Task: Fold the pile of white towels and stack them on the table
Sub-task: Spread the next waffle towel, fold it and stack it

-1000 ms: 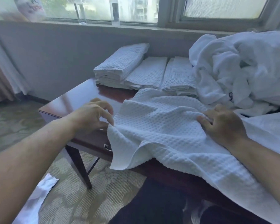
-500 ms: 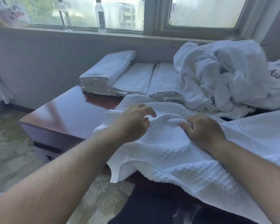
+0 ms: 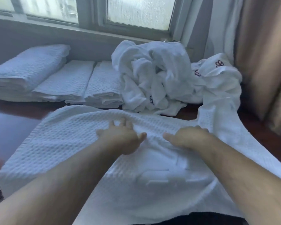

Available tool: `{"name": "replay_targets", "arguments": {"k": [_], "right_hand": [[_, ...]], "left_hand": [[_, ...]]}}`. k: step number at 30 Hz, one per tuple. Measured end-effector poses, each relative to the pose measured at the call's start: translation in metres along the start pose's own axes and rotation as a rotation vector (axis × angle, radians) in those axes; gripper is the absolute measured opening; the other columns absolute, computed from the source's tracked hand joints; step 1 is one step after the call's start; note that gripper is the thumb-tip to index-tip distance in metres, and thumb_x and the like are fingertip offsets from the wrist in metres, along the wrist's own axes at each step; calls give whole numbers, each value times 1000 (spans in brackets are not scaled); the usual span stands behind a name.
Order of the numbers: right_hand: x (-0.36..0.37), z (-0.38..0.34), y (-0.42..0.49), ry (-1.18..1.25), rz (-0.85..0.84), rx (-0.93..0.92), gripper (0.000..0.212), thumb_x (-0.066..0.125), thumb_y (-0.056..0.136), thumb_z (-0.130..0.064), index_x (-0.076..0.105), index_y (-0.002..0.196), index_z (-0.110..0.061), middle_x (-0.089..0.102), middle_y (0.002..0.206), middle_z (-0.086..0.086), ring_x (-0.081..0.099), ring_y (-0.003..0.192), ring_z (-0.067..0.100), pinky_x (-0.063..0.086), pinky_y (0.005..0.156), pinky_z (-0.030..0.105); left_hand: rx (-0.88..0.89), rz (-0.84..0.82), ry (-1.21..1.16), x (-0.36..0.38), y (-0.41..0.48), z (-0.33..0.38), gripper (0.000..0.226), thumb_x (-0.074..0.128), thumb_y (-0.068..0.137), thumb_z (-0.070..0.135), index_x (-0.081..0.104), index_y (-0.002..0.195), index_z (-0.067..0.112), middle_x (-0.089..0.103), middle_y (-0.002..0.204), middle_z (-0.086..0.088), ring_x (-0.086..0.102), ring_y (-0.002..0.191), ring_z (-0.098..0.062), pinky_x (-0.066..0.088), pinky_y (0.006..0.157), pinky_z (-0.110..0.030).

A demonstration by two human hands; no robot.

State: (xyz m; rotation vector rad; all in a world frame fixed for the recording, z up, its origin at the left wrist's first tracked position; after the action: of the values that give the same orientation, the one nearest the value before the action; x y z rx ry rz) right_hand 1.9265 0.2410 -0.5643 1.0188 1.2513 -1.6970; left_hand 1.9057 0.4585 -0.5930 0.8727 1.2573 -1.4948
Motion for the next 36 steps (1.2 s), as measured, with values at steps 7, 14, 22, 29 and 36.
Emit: {"name": "replay_targets", "arguments": {"k": [7, 14, 22, 29, 36], "right_hand": [[21, -49, 0, 247, 207, -48, 98, 13, 93, -77, 21, 158, -4, 17, 163, 25, 19, 149, 40, 20, 119, 52], [-2, 28, 31, 305, 238, 186, 75, 28, 98, -65, 39, 150, -13, 25, 160, 20, 23, 144, 43, 23, 117, 57], [22, 56, 63, 439, 138, 376, 102, 17, 90, -81, 6, 161, -9, -3, 166, 24, 2, 152, 45, 7, 121, 60], [-8, 77, 91, 518, 659, 208, 67, 26, 99, -62, 69, 110, -12, 63, 112, 9, 54, 105, 30, 40, 83, 41], [2, 86, 118, 897, 636, 30, 26, 43, 98, -56, 49, 110, -34, 61, 89, -13, 59, 85, 13, 45, 70, 35]], "left_hand": [[-95, 186, -2, 2, 5, -54, 99, 5, 79, 92, -8, 159, 36, -17, 167, 11, -13, 155, -29, -7, 113, -74], [-100, 207, -44, -5, 13, -39, 64, 28, 102, 50, 13, 158, 23, 0, 169, -7, -2, 155, -32, 1, 118, -67], [145, 181, 84, -7, 41, 74, 42, 34, 101, 38, 47, 137, 21, 41, 144, -13, 38, 133, -33, 32, 108, -57], [361, 524, 10, -23, 92, 108, 36, 45, 98, 46, 53, 126, 24, 50, 130, -3, 42, 124, -25, 37, 99, -39], [330, 439, -148, -18, 119, 93, 53, 54, 91, 59, 37, 136, 39, 46, 138, 10, 43, 128, -15, 36, 85, -32]]}}
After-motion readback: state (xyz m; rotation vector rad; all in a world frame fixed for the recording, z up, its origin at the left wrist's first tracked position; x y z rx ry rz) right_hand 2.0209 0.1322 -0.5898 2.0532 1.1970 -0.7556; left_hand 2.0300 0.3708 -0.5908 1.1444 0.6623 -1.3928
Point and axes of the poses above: each hand's wrist, its own y-axis towards the middle knuckle, its own x-axis out of the palm, z = x × y, the point moved 4 cm from there along y, towards the middle knuckle
